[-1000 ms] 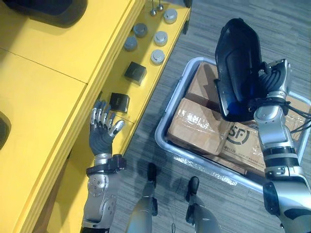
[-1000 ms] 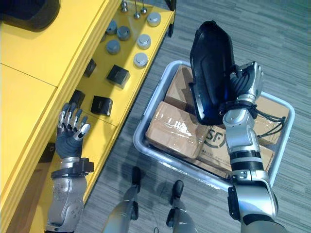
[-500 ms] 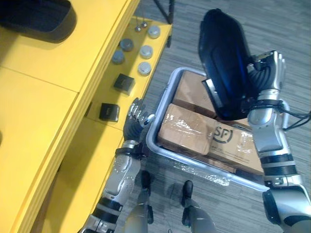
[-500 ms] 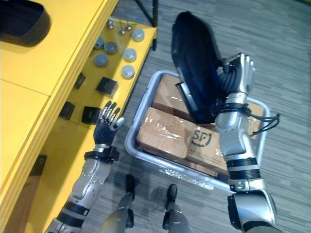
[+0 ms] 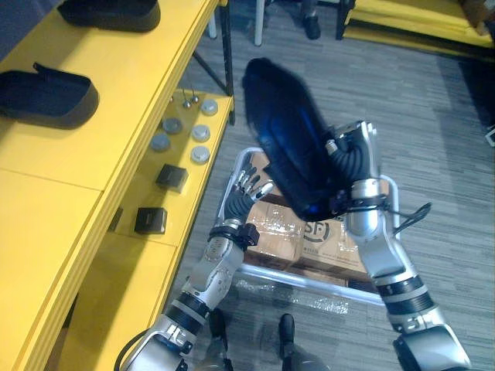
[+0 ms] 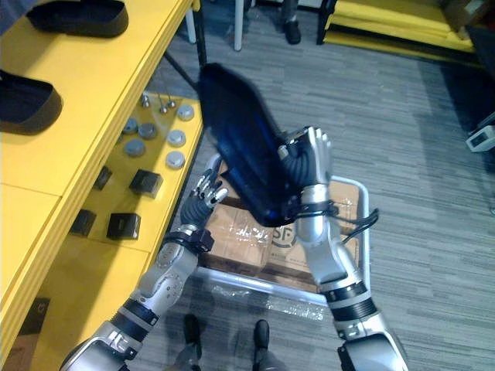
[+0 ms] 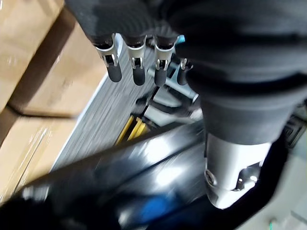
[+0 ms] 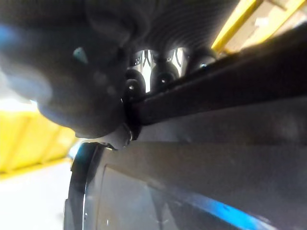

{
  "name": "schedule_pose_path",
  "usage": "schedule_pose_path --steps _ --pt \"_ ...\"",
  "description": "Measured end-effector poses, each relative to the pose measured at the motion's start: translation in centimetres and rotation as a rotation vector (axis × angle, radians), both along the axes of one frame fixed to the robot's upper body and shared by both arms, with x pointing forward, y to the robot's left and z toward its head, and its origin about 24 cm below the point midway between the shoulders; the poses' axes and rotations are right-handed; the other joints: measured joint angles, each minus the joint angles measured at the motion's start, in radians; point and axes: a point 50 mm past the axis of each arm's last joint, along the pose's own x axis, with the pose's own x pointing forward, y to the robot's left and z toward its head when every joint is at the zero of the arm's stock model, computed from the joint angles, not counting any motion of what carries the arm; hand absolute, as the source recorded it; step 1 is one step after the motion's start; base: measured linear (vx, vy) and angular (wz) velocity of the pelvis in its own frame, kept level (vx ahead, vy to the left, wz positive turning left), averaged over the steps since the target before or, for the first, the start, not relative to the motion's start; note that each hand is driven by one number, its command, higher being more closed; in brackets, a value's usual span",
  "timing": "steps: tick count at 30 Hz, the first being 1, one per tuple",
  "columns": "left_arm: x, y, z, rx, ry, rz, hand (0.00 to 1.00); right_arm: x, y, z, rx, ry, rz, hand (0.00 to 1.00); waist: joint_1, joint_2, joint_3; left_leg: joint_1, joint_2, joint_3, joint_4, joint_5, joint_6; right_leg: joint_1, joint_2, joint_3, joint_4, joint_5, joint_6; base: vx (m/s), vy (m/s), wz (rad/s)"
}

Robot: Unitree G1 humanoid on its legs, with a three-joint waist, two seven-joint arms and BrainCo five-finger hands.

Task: Walk over and take plastic housings, then place them on the shelf

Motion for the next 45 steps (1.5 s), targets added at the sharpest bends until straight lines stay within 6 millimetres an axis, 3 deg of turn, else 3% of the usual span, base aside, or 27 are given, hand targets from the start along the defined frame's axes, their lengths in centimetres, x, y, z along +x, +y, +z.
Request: schedule_pose_path --steps 4,9,10,19,23,27,30,34,36,37,38,39,40,42,43,45 --pt "0.1 -0.3 -1.5 0.027 0.059 0.006 0.00 -0.4 1.7 -0.4 0.010 0.003 0.070 1.00 -0.002 0.001 -0.019 0.019 0.005 0.001 0.000 -0.003 -0.004 0.035 0.007 0.000 -0.033 0.014 -0.001 0.00 0.031 -0.01" --pt "0.2 -0.1 -1.8 0.044 0.076 0.043 0.00 -1.5 2.5 -0.9 0.011 0.002 0.114 1.00 -0.001 0.001 -0.033 0.029 0.005 0.001 0.000 -0.005 -0.007 0.068 0.010 -0.001 -0.078 0.037 -0.002 -0.02 0.064 0.01" --pt "0.2 0.0 -1.9 0.046 0.083 0.051 1.00 -1.7 2.6 -1.0 0.015 0.004 0.120 1.00 -0.001 0.001 -0.035 0.033 0.005 0.002 0.000 -0.007 -0.009 0.072 0.010 0.000 -0.082 0.038 -0.002 -0.01 0.055 -0.03" --pt "0.2 0.7 -2.9 0.027 0.146 0.140 1.00 -2.7 2.8 -3.2 0.069 0.054 0.139 1.00 -0.004 -0.001 -0.081 0.053 0.005 0.009 0.000 -0.011 -0.014 0.104 0.016 0.003 -0.114 0.050 -0.005 -0.01 0.056 -0.02" --pt "-1.9 2.6 -3.4 -0.115 0.143 0.223 1.00 -4.1 2.9 -5.4 0.162 0.119 0.172 1.00 -0.005 0.000 -0.101 0.078 0.007 0.003 0.000 -0.012 -0.016 0.132 0.020 -0.002 -0.115 0.045 -0.004 0.01 0.044 0.01" --pt "-4.7 4.9 -4.1 -0.138 0.100 0.302 1.00 -5.2 2.9 -7.8 0.213 0.217 0.195 1.00 -0.001 0.014 -0.132 0.096 0.004 -0.049 -0.001 -0.021 -0.027 0.175 0.019 -0.052 -0.113 0.018 0.000 -0.02 0.039 0.37" --pt "-7.4 7.6 -4.8 -0.118 0.069 0.380 1.00 -6.0 4.4 -8.9 0.244 0.293 0.292 1.00 0.033 0.033 -0.152 0.108 -0.007 -0.131 -0.004 -0.025 -0.033 0.232 0.018 -0.132 -0.111 -0.010 0.001 -0.01 0.022 0.71" --pt "-9.2 9.4 -4.8 -0.084 0.033 0.430 1.00 -6.2 5.6 -9.1 0.271 0.330 0.382 1.00 0.074 0.045 -0.162 0.098 -0.030 -0.259 -0.003 -0.016 -0.045 0.280 0.009 -0.263 -0.081 -0.052 0.007 0.01 -0.002 1.17" --pt "-9.9 10.3 -4.8 -0.051 0.019 0.464 1.00 -6.1 6.3 -9.5 0.283 0.358 0.421 1.00 0.098 0.054 -0.177 0.062 -0.044 -0.317 -0.003 -0.015 -0.045 0.286 -0.006 -0.386 -0.023 -0.099 0.006 0.05 0.003 1.56" --pt "-10.0 10.5 -4.8 -0.044 0.013 0.468 1.00 -6.0 6.4 -9.5 0.288 0.363 0.429 1.00 0.106 0.058 -0.178 0.043 -0.038 -0.271 0.001 -0.030 -0.034 0.294 -0.015 -0.449 -0.005 -0.114 0.011 0.08 0.022 1.94" --pt "-10.1 10.8 -4.8 -0.034 0.009 0.478 1.00 -5.8 6.5 -9.6 0.285 0.373 0.444 1.00 0.111 0.058 -0.179 0.013 -0.028 -0.157 0.027 -0.075 0.012 0.307 -0.031 -0.527 0.010 -0.129 0.020 0.07 0.044 2.19" --pt "-10.2 11.0 -4.9 -0.025 0.007 0.488 1.00 -5.4 6.6 -9.5 0.263 0.374 0.451 1.00 0.117 0.058 -0.179 -0.023 -0.001 0.021 0.085 -0.132 0.080 0.315 -0.054 -0.596 0.017 -0.141 0.032 0.06 0.049 1.88" --pt "-10.2 11.1 -4.8 -0.021 0.004 0.491 1.00 -5.2 6.6 -9.5 0.249 0.372 0.455 1.00 0.121 0.059 -0.179 -0.037 0.021 0.129 0.120 -0.161 0.096 0.323 -0.065 -0.631 0.021 -0.148 0.041 0.10 0.059 1.71" --pt "-10.5 11.3 -4.3 -0.012 -0.024 0.498 1.00 -4.8 6.6 -9.1 0.214 0.359 0.462 1.00 0.119 0.065 -0.183 -0.046 0.105 0.438 0.213 -0.200 0.077 0.368 -0.099 -0.750 0.031 -0.180 0.071 0.17 0.065 1.56" --pt "-10.5 11.4 -4.1 -0.004 -0.035 0.501 1.00 -4.8 6.6 -9.0 0.213 0.355 0.463 1.00 0.120 0.066 -0.186 -0.047 0.112 0.473 0.225 -0.194 0.082 0.377 -0.107 -0.776 0.036 -0.187 0.080 0.20 0.082 1.30" --pt "-10.8 11.8 -3.6 0.009 -0.065 0.513 1.00 -4.9 6.8 -8.7 0.215 0.348 0.481 1.00 0.130 0.076 -0.196 -0.060 0.094 0.468 0.226 -0.126 0.105 0.389 -0.132 -0.824 0.075 -0.209 0.108 0.22 0.116 0.76"
